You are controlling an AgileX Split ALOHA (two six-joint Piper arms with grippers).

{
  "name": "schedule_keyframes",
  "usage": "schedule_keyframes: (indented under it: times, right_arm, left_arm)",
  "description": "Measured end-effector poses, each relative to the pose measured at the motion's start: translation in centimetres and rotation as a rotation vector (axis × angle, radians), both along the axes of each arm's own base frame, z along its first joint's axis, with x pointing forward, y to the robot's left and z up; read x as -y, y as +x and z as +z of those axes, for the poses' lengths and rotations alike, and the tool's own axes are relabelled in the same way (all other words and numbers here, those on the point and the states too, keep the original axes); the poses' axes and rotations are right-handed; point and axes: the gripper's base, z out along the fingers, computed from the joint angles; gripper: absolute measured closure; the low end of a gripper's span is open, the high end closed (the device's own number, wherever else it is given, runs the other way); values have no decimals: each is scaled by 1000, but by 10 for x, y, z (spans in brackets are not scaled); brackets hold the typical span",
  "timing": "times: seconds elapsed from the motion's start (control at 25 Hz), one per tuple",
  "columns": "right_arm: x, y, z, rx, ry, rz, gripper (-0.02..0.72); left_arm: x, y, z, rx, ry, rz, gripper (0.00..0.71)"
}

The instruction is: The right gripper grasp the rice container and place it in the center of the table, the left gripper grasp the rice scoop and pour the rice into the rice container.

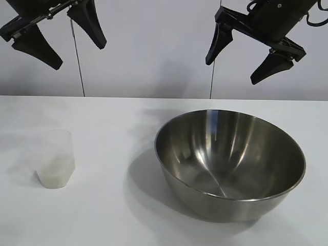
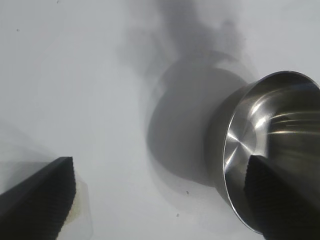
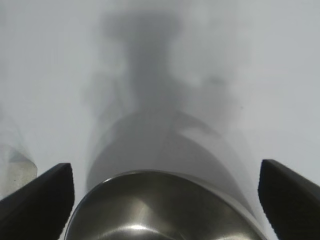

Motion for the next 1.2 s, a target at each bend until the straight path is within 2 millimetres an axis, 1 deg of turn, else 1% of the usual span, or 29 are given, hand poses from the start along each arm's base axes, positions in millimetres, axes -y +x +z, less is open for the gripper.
schedule_keyframes:
  times: [0.32,0.52,0.68,0.76,0.92,1.04,1.12,1.2]
  right_arm:
    - [0,-1,-1,-14,-8,8,10]
    - [9,-11,-9,-112,-141,71,10]
    - [16,-22,-31,-185,-204,77,10]
    - [18,-29,-47,-219,-213,75,10]
    - [19,-42,-79,-230,-210,72,10]
    - [20,-50,-95,-224,-207,60,10]
    - [21,-53,-102,-216,-212,53,15]
    - [22,-55,-106,-207,-215,49,65]
  left_arm:
    - [0,0,0,0,0,0,51]
    - [0,0,0,0,1,0,51]
    - [0,0,0,0,1,0,51]
    - [0,0,0,0,1,0,51]
    - [0,0,0,0,1,0,51]
    - [0,0,0,0,1,0,51]
    - [0,0,0,0,1,0,51]
    - [0,0,0,0,1,0,51]
